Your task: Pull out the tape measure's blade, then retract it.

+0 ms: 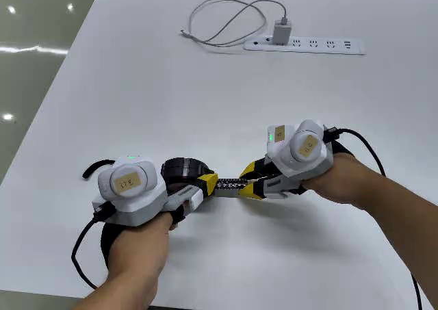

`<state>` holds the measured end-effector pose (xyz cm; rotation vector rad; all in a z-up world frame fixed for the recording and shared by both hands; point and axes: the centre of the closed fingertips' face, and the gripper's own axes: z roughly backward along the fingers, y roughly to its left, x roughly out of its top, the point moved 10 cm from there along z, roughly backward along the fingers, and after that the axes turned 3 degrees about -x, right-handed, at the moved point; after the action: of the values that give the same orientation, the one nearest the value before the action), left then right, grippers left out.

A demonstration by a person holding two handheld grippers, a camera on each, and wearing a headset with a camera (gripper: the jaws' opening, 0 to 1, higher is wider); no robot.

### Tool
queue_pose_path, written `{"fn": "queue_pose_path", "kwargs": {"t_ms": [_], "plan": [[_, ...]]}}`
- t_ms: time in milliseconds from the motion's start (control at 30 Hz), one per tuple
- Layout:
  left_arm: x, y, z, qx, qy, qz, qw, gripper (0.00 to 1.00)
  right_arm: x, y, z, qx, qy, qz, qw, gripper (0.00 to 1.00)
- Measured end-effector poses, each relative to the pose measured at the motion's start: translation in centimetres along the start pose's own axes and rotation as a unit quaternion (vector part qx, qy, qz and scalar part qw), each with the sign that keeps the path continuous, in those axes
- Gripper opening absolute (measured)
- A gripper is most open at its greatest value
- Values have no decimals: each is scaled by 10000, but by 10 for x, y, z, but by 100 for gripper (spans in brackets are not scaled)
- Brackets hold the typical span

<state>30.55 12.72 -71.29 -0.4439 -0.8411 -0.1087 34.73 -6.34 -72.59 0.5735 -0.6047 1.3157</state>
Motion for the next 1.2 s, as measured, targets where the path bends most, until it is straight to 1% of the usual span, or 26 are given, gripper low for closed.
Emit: {"fn": "queue_pose_path", "kwargs": {"t_ms": [800,1200], "plan": [[0,1,0,-24,-7,32,10000,57,17,1,-23,78,-191,-27,9998,11],[-1,1,0,-31,-6,11,10000,57,22,1,-29,114,-229,-15,9997,11]]}}
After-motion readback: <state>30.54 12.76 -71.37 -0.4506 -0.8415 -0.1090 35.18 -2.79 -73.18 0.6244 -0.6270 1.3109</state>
